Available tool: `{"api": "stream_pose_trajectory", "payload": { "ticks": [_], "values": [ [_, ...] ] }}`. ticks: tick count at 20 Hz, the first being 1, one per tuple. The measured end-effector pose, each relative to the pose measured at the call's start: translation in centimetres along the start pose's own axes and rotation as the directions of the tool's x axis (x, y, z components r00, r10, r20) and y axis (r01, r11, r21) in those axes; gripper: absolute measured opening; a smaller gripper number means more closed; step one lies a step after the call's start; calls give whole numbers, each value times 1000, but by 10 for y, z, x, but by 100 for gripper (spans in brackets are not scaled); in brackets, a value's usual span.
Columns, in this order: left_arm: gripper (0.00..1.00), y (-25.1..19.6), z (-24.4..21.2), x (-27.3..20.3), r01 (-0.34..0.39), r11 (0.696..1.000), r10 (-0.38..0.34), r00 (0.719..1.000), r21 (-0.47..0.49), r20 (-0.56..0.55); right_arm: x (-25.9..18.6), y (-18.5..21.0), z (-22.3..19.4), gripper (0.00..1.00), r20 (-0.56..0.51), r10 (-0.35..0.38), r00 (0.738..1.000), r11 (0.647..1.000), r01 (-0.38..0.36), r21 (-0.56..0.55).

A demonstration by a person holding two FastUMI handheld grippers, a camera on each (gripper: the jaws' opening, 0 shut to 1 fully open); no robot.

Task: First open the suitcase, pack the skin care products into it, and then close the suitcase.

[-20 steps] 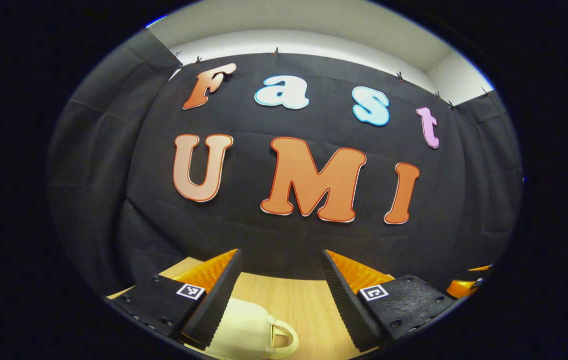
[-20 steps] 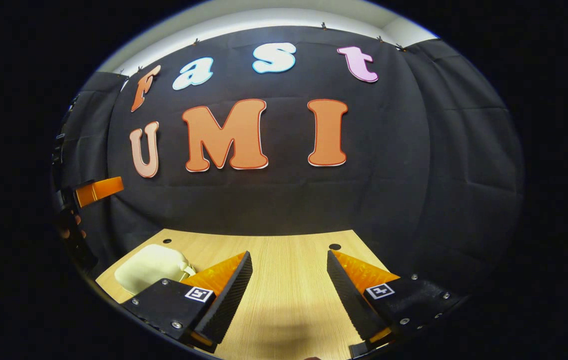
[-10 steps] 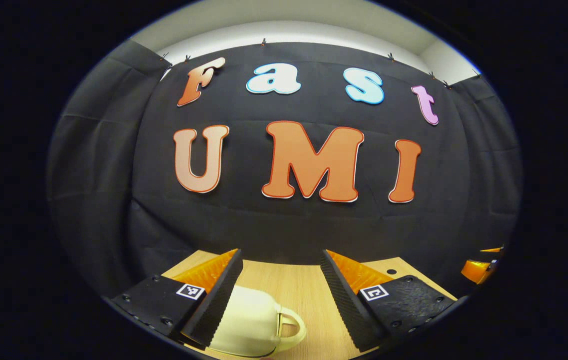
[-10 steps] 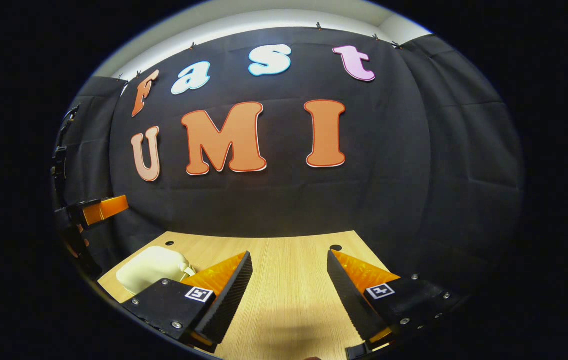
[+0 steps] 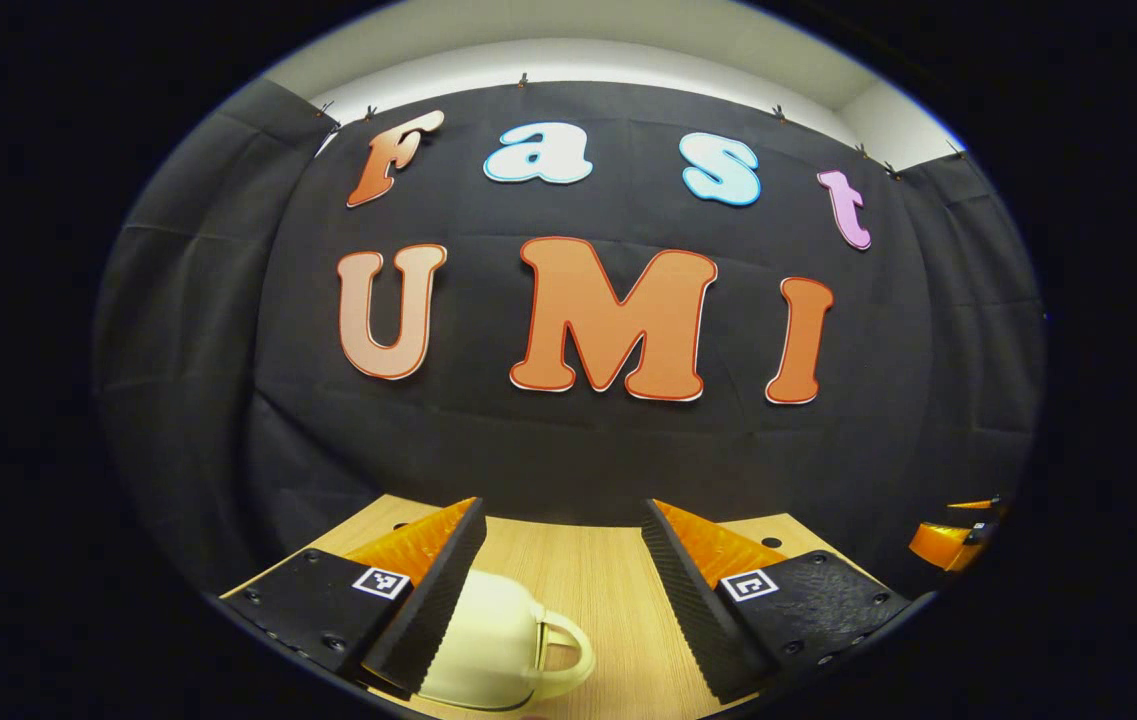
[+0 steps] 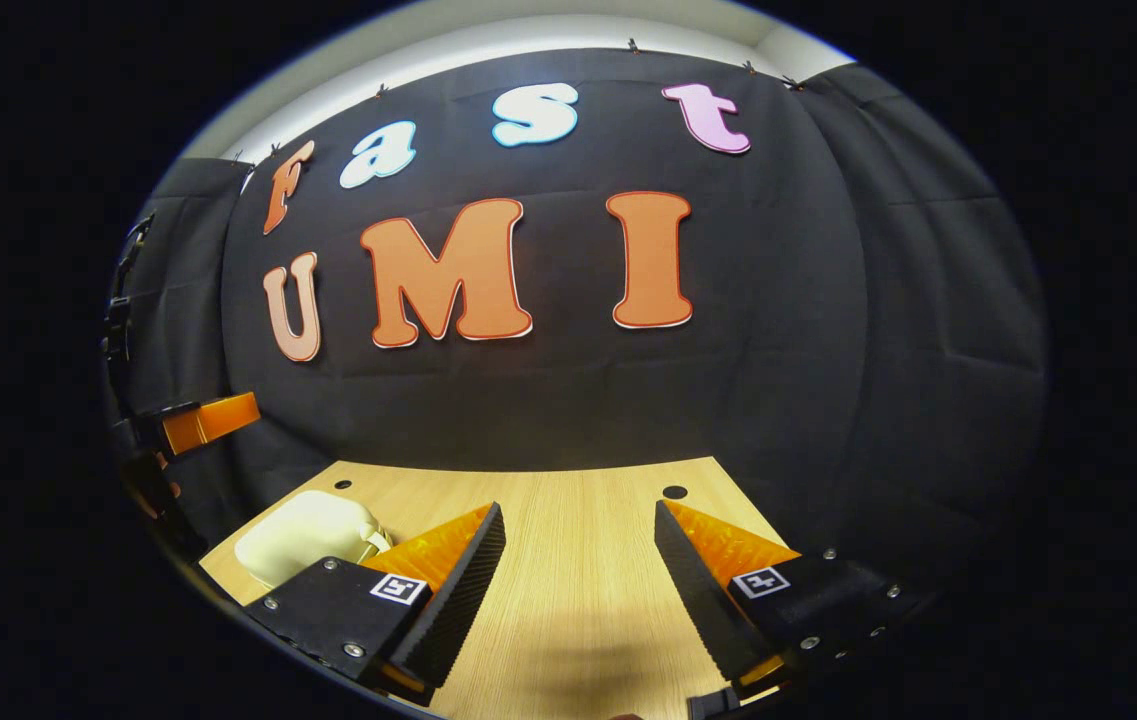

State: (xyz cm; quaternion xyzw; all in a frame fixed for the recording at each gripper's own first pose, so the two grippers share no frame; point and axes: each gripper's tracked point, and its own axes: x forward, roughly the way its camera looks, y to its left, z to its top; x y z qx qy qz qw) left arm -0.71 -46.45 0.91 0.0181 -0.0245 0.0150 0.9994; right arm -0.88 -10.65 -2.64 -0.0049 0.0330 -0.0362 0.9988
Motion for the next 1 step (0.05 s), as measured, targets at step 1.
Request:
{"api": "stream_pose_trajectory", "payload": {
  "ticks": [1],
  "values": [
    [97, -2, -1, 0, 8, 1000, -8, 1000, -2, -6, 0, 0, 0, 95, 0, -1, 1000, 1000, 1, 1]
  ]
}}
